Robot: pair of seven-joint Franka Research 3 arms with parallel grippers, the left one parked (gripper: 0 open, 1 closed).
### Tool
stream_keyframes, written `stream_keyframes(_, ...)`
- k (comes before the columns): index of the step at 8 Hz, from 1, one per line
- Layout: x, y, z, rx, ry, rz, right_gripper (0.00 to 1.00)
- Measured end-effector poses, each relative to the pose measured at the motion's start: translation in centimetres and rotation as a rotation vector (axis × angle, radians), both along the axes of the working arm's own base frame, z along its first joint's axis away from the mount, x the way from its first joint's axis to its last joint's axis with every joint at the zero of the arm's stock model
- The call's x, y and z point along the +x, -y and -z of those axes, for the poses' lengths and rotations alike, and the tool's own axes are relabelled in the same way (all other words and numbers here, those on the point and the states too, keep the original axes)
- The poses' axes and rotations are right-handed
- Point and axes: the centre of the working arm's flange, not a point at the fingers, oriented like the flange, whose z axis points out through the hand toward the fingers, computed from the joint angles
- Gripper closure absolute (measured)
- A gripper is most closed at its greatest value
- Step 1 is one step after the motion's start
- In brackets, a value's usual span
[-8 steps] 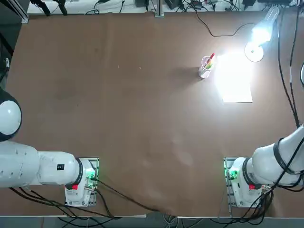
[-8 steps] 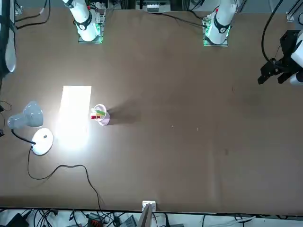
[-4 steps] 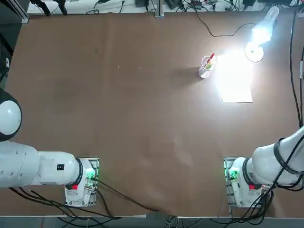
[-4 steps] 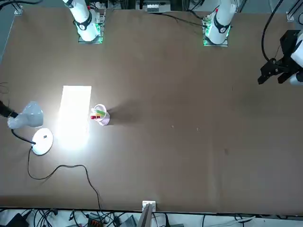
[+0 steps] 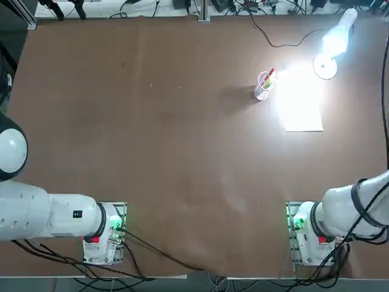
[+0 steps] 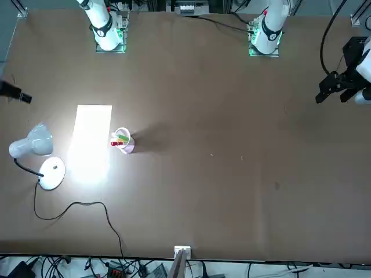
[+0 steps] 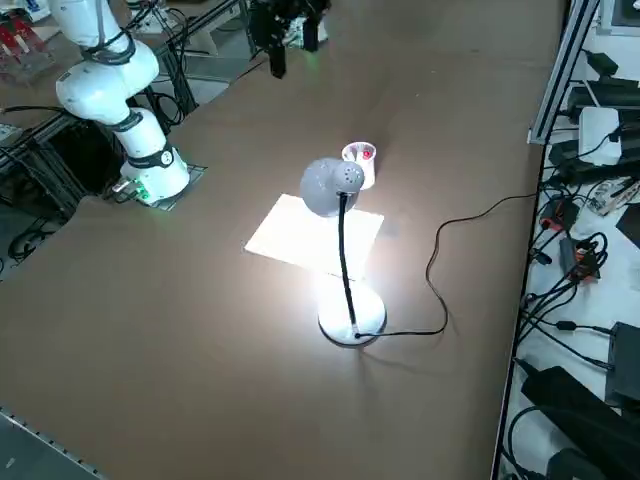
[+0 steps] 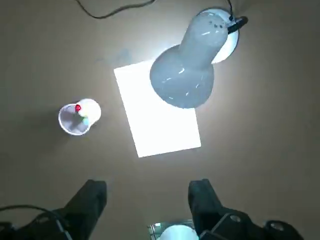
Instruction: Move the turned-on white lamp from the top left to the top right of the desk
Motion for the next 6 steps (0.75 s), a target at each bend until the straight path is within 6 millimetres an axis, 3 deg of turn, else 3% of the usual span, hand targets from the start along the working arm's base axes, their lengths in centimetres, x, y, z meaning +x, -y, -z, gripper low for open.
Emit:
stream_keyframes(1,-0.4,-1.9,-0.2,-0.011,0.027,-0.035,0.0)
stream_keyframes(3,-1.8,-5.4,2.6,-0.031,0.061,-0.094,0.0)
stream_keyframes(6,-3.9,-5.3,3.7,-0.037,0.065,-0.096,0.0)
